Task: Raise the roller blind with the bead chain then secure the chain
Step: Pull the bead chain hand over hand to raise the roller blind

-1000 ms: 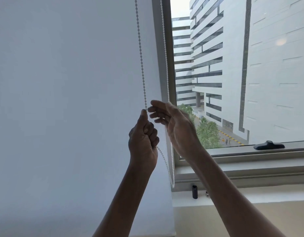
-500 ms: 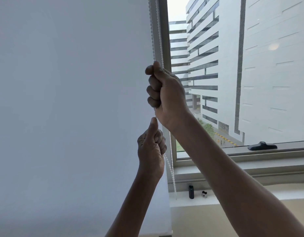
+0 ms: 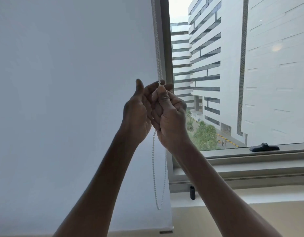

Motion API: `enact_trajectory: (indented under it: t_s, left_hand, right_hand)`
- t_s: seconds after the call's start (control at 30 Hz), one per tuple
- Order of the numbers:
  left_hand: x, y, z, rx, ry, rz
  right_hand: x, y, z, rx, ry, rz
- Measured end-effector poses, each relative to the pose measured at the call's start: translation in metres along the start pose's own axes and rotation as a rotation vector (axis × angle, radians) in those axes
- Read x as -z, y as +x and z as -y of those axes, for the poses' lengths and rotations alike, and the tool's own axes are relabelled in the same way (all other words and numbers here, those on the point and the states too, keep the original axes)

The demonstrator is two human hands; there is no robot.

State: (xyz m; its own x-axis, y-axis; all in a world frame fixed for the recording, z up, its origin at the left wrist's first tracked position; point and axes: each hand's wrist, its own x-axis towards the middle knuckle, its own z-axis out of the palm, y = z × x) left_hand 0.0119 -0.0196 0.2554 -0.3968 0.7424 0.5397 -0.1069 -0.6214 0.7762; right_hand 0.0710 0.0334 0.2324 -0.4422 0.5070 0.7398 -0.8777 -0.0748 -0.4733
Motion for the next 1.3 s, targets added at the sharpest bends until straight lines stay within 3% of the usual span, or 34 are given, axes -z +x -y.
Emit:
enact_trajectory:
  t_s: [0.27, 0.5, 0.67, 0.87, 1.0, 1.2, 1.3]
  left_hand:
    - [-0.019, 0.02, -0.034, -0.007, -0.024, 0.066]
    - [-0.035, 0.016, 0.005, -0.059, -0.074, -0.235]
    - [-0.027, 0.009, 0.016, -0.133, -0.13, -0.209]
    - [0.001, -0.011, 0.052, -0.082, -0.106, -0.259]
    - [0.012, -0.01, 0.06, -0.083, -0.081, -0.293]
    - [0.028, -0.009, 0.059, -0.132, -0.055, -0.299]
    - [0.025, -0.009, 0.062, -0.146, -0.028, -0.308]
  right_hand:
    - [0.032, -0.033, -0.024, -0.149, -0.071, -0.047]
    - [0.052, -0.047, -0.037, -0.204, -0.033, -0.043]
    - [0.061, -0.048, -0.037, -0.229, -0.054, -0.014]
    - [0.084, -0.08, -0.067, -0.347, -0.088, 0.004]
    - [0.098, -0.075, -0.074, -0.38, -0.163, 0.106]
    - [0.088, -0.022, -0.031, -0.231, -0.602, 0.141]
    - [0.06, 0.011, -0.005, -0.159, -0.575, 0.149]
